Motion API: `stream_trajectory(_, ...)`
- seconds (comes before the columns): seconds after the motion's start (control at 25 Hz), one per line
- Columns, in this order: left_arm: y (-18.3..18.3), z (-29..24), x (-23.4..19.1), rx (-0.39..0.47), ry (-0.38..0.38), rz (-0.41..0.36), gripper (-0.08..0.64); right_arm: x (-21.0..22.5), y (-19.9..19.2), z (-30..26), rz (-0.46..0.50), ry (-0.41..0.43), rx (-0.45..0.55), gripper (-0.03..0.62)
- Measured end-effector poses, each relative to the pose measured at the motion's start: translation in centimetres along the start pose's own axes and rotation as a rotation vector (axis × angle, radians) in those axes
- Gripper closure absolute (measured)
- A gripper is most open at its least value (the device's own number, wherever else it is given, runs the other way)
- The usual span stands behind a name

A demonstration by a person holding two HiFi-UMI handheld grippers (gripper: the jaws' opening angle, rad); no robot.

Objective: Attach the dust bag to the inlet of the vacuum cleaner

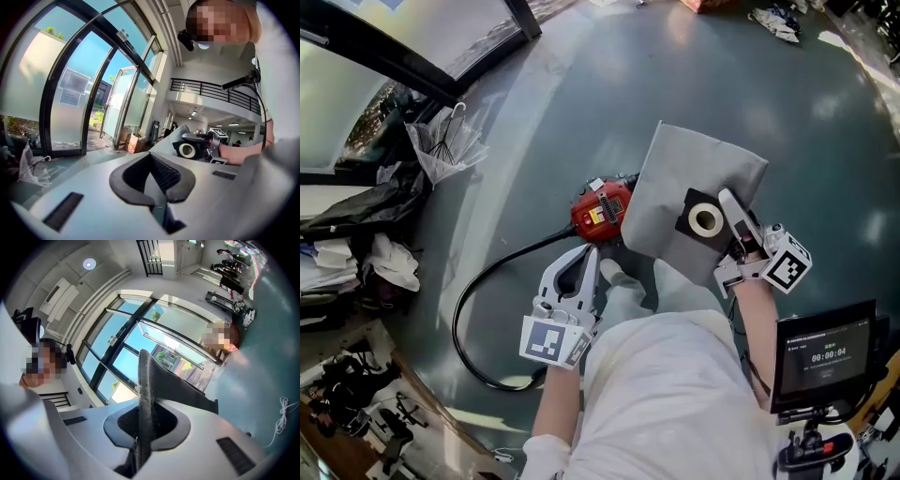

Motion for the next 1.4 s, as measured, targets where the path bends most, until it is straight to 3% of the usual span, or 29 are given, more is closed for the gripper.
stream_trajectory(0.08, -0.7, -0.8, -0.2, -0.032, 0.035, -0.003, 0.552, 2.6, 0.1, -0.2, -0.023, -0.025, -0.028, 0.572)
stream_trajectory(0.2, -5.7, -5.2, -0.8, -0.089, 0.096, 0.003, 0.552, 11.1, -1.2, 0.8, -0.045, -0.095, -0.103, 0.572)
stream_trajectory(0.4, -18.6, -13.0, -3.4, -0.217, 0.109, 0.042, 0.552, 25.1, -6.3, 3.0, -0.010, -0.194, -0.233, 0.572)
stream_trajectory(0.64, -34.7, -21.9, -5.7, -0.291, 0.173, 0.056, 0.552, 41.5, -15.1, 5.7, 0.013, -0.239, -0.335, 0.572)
stream_trajectory(0.8, -42.1, -25.9, -6.2, -0.338, 0.162, 0.053, 0.552, 50.7, -20.3, 6.6, 0.008, -0.271, -0.380, 0.572)
stream_trajectory(0.92, -45.9, -28.6, -7.2, -0.357, 0.135, 0.024, 0.554, 56.1, -22.6, 5.7, 0.040, -0.270, -0.392, 0.572)
stream_trajectory(1.12, -48.4, -30.3, -9.2, -0.352, 0.189, 0.009, 0.554, 61.6, -26.2, 2.2, 0.082, -0.238, -0.432, 0.572)
stream_trajectory(1.28, -48.6, -29.7, -10.0, -0.334, 0.197, 0.002, 0.552, 62.8, -28.2, -1.5, 0.121, -0.217, -0.521, 0.572)
stream_trajectory(1.4, -48.8, -28.6, -10.7, -0.349, 0.192, 0.016, 0.554, 62.3, -29.7, -3.7, 0.176, -0.246, -0.611, 0.572)
Point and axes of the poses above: the fingertips, and each gripper's own axes: z backward along the fingers, x to its right, y out of its top, the point moved 7 cm from there along z, backward along the fingers, and after that the axes turned 8 degrees about y, right-handed, at the moved point
